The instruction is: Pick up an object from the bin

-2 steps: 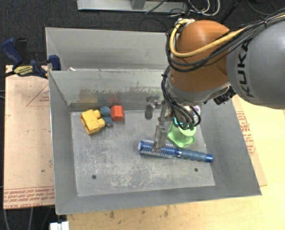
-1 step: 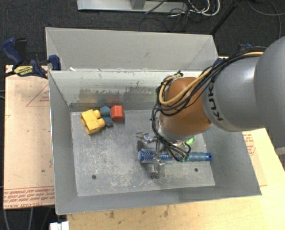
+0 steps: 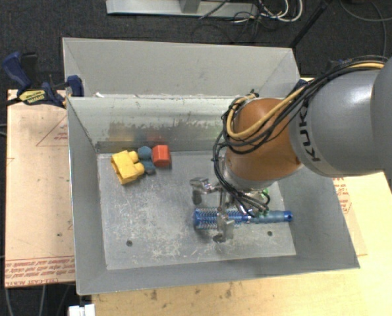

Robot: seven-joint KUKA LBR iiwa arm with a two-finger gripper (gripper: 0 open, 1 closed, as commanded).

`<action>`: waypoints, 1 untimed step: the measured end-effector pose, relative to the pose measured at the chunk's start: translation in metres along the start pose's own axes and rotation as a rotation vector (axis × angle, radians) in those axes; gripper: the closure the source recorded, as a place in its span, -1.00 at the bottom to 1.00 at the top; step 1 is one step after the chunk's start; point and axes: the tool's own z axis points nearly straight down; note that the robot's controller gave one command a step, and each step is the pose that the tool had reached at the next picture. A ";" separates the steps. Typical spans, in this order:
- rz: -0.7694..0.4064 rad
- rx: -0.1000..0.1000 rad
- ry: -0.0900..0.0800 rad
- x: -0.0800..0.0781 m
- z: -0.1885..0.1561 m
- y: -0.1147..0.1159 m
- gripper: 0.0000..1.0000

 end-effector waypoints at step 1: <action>0.093 -0.001 0.000 -0.014 0.001 -0.004 -1.00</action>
Offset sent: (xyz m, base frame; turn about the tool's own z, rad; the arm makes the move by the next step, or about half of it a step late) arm 0.0141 0.0003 -0.0012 0.0939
